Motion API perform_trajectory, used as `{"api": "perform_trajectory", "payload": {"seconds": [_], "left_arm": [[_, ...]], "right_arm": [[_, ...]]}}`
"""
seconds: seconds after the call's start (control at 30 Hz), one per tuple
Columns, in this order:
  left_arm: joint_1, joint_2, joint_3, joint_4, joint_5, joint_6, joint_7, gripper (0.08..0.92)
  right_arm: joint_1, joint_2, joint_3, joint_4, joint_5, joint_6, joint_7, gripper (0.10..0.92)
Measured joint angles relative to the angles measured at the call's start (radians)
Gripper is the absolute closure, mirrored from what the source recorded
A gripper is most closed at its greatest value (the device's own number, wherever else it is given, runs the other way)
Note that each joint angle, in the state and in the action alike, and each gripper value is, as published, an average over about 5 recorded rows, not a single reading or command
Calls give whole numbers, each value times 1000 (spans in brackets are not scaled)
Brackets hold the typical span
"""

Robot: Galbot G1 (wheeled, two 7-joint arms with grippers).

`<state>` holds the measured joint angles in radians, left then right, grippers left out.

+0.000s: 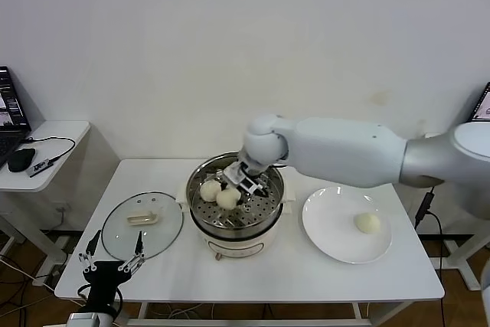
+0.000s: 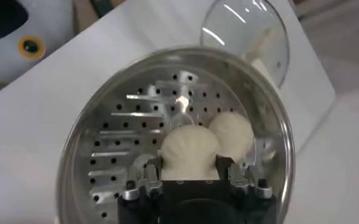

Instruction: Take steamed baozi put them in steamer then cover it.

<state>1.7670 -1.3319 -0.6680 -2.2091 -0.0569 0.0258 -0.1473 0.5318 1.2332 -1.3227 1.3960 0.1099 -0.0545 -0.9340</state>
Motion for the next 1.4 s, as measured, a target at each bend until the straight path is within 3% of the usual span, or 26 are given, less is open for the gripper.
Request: {"api": "perform_trajectory", "payload": {"seconds": [0.47,0.83,1.17,1.4], "left_arm": [[-8,-3,3,12,-2,-2,-1,177],[-4,-4,6,9,-2,-3,0,177],[-9,4,10,4,0,-3,-1,177],[-14,15,16,1,3,-1,0,177]], "right_arm": [[-27,41,-25,-21,-115,145,7,456],[-13,31,-30,-8,-143,182,4,217],[30,-30,-7,42,-129,165,7,203],[75,-147,34,112,-66,48,-23,203]]}}
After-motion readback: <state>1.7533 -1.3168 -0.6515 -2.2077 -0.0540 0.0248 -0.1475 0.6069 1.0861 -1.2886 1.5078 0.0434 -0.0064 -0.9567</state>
